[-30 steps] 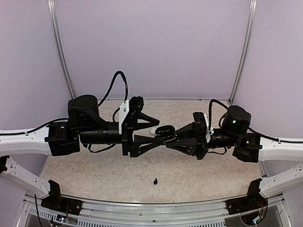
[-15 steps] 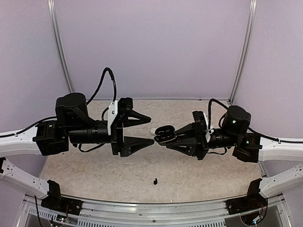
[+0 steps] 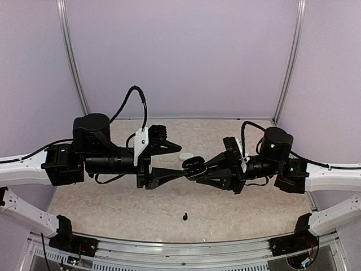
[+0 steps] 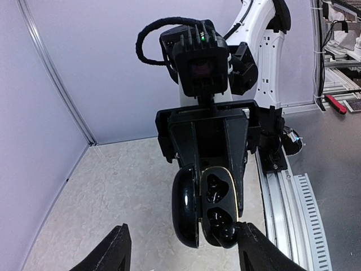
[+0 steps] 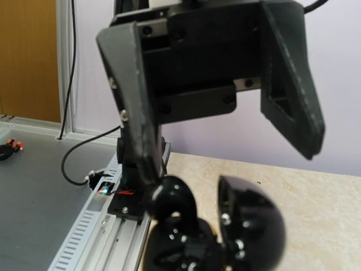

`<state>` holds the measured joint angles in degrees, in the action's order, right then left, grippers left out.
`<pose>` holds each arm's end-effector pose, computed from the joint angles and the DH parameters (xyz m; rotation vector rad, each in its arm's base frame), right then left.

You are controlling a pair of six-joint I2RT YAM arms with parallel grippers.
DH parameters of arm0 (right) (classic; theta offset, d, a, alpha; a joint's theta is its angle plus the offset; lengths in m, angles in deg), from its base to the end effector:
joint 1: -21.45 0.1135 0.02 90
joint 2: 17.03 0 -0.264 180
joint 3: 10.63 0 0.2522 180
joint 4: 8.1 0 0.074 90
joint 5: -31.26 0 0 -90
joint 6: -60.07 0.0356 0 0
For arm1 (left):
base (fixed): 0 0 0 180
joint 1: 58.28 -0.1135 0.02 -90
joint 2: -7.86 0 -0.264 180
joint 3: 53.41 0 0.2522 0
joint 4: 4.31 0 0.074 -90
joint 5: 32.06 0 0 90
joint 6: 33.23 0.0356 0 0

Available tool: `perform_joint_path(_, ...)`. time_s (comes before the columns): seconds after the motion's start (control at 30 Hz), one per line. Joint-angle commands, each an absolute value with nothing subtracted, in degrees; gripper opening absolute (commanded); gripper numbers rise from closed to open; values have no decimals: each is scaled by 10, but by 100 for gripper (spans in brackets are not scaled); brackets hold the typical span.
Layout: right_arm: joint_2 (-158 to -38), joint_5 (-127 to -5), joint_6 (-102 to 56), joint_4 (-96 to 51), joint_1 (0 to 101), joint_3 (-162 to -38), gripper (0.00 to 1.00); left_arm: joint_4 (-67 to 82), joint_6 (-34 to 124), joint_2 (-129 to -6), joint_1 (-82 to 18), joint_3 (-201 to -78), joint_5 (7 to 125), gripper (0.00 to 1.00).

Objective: Insert the wireless bluetooth earbuds into the charging case
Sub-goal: Adjust the left earbud in the left side groove of the charging case.

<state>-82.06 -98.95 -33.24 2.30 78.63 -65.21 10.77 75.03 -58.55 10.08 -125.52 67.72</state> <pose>0.1204 0.2291 0.3070 -1.3275 1.1008 1.2615 0.0950 -0.2559 0.3627 1.3250 1.2158 -0.7833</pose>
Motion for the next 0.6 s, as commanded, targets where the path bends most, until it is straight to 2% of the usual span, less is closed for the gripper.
perform_joint_path(0.0, -823, -1004, -327, 27, 785, -675, 0, 99, 752, -600, 105, -1275, 655, 64)
perform_joint_path(0.57, -819, -1014, -323, 34, 785, -673, 0, 75, 747, -622, 107, -1279, 625, 59)
